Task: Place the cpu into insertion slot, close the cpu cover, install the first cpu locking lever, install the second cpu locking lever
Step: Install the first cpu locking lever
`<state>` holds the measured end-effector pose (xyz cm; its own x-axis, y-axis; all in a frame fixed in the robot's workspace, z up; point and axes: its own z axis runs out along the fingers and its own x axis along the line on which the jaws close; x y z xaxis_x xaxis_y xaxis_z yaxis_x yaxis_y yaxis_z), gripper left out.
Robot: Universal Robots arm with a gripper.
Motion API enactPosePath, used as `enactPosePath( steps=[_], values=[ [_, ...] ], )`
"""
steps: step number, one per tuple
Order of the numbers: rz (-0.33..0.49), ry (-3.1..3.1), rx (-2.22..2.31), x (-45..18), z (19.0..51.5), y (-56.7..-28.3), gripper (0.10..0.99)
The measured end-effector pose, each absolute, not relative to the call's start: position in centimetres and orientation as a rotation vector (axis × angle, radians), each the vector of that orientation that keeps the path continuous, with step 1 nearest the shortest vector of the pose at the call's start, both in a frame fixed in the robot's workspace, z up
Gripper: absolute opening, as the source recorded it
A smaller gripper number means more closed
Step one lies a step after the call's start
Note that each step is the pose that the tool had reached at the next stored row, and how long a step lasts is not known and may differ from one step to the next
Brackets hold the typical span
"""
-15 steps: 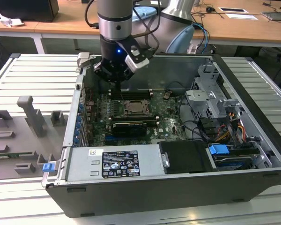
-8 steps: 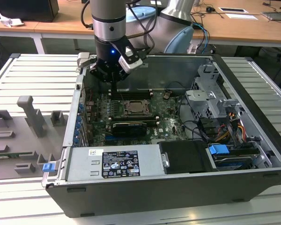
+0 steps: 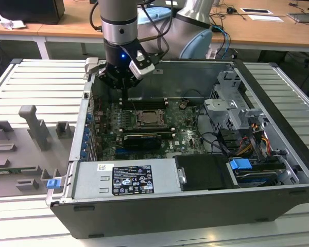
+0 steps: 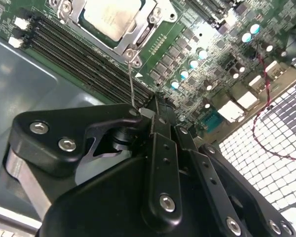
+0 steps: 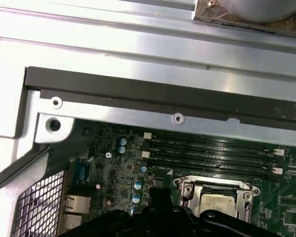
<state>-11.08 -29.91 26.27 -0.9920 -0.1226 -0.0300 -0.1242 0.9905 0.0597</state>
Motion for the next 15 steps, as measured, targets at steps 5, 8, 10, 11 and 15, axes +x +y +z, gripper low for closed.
enactPosePath(
  steps=[5, 8, 10, 11, 15],
  values=[
    [0.096, 3.108, -0.189, -11.0, 26.1, -29.4, 0.106],
    [0.096, 3.108, -0.178, -10.3, 26.0, -29.4, 0.106],
    [0.096, 3.109, -0.171, -9.7, 26.0, -29.4, 0.106],
    [0.096, 3.109, -0.169, -9.4, 26.0, -29.4, 0.106],
    [0.095, 3.109, -0.157, -7.8, 25.9, -29.3, 0.106]
  ],
)
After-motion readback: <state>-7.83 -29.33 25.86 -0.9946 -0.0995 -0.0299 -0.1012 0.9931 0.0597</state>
